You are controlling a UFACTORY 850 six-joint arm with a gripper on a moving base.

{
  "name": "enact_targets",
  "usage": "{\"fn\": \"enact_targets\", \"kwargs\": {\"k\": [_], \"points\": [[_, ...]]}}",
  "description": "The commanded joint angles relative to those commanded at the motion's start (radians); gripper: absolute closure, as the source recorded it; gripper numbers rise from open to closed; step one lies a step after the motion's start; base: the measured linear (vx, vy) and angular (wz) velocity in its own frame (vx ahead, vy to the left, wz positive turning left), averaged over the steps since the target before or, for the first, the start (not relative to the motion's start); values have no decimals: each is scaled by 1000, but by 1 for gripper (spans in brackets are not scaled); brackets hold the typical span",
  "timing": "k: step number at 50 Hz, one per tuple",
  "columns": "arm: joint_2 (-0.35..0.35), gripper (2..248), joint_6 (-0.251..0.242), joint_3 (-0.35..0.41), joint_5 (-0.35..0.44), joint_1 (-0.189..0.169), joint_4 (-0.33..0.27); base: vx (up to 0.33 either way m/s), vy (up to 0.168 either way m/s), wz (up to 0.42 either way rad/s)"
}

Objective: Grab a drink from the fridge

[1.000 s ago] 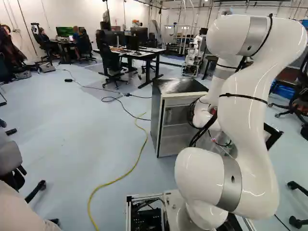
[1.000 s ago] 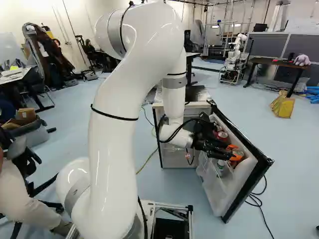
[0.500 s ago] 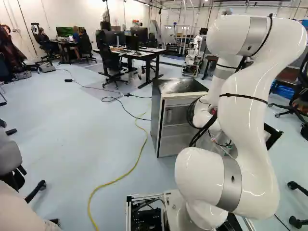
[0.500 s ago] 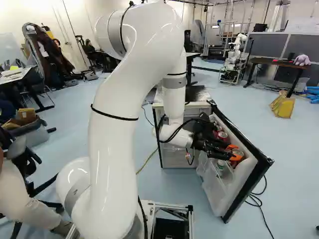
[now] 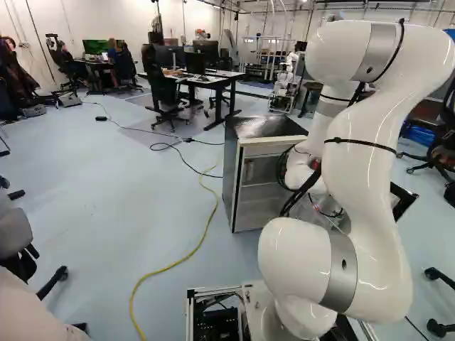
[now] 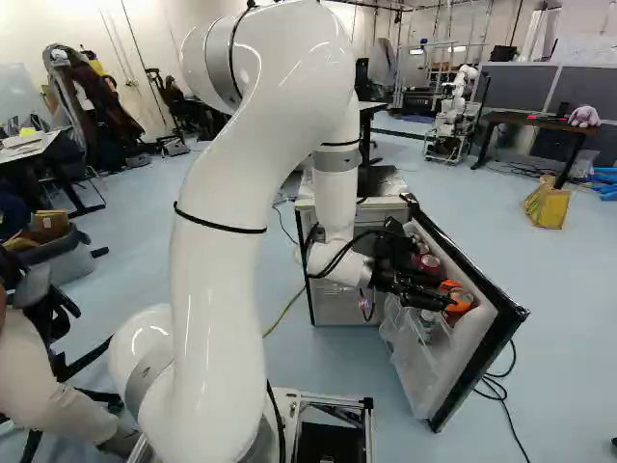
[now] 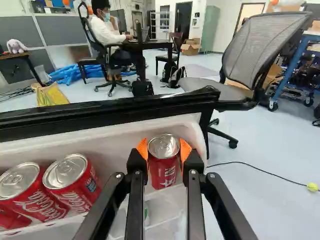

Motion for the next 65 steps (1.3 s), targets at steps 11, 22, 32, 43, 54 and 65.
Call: {"fn": "enact_targets", "kwargs": {"k": [11, 22, 32, 43, 54, 65], "points": [[7, 167, 0, 12, 18, 1, 0, 0, 0, 0], [15, 167, 0, 26, 35, 2, 0, 0, 0, 0], [25, 167, 0, 44, 52, 8, 0, 0, 0, 0], [38, 167, 0, 68, 69, 24, -3, 0, 0, 0], [52, 167, 0, 92, 88, 42, -8, 0, 0, 0], [67, 167, 0, 119, 108, 64, -14, 0, 0, 0]]}}
